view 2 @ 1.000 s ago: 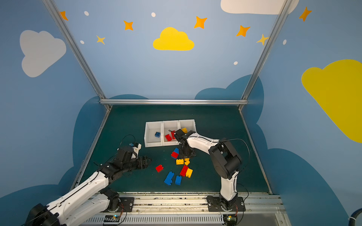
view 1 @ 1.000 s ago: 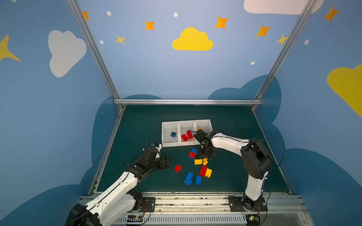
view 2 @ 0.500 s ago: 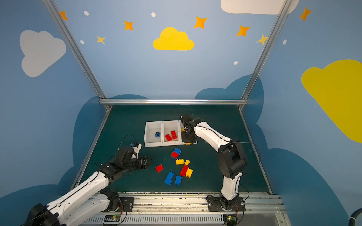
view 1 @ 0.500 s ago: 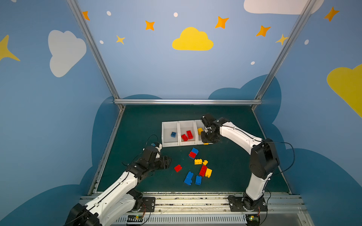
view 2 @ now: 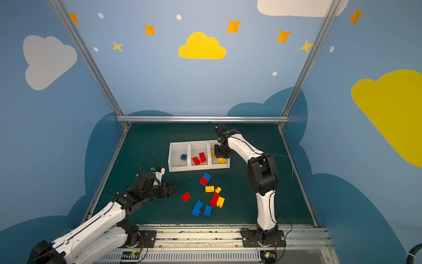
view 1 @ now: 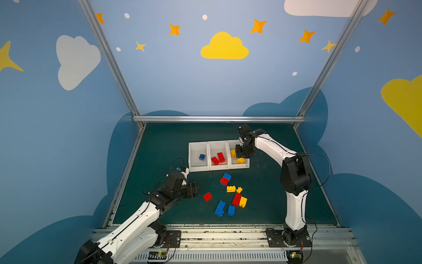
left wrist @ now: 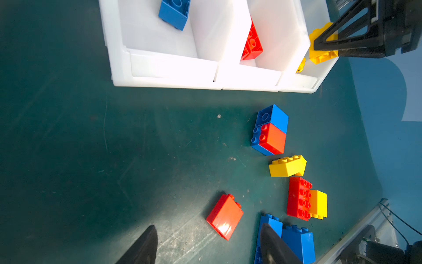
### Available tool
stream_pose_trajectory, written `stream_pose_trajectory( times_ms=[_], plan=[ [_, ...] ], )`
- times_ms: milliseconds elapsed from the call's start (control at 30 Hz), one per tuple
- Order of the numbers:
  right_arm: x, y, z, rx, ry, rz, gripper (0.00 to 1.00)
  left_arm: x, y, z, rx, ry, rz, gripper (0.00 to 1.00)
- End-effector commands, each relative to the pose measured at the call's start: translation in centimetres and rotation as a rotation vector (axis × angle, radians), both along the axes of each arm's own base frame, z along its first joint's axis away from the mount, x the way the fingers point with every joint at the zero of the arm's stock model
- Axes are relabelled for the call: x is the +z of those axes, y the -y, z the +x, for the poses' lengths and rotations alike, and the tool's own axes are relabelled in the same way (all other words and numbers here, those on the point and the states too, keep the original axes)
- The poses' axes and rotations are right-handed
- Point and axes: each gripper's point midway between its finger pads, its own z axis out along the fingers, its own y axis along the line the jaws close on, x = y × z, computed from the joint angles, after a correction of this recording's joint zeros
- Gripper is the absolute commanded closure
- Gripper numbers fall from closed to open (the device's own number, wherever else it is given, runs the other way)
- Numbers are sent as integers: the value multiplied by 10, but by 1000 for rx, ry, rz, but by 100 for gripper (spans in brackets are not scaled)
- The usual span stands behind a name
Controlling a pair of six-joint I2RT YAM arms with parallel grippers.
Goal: Sort the legos into containers by color
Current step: 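Carry the yellow brick into the compartment nearest the right arm and release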
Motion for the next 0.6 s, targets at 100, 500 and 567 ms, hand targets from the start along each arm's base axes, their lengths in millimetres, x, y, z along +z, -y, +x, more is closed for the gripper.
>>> stream_pose_trajectory(
  times_ms=[100,500,567],
  plan=[
    [14,-8,2,5,4,39,48,-1,1,0,-2,-1,5,29],
    [29,-4,-5,-8,30,54,42,-2,3,0,-10,-1,8,29],
    [32,-1,-9,-17,35,59,42,-1,4,0,-17,-1,12,29]
  ],
)
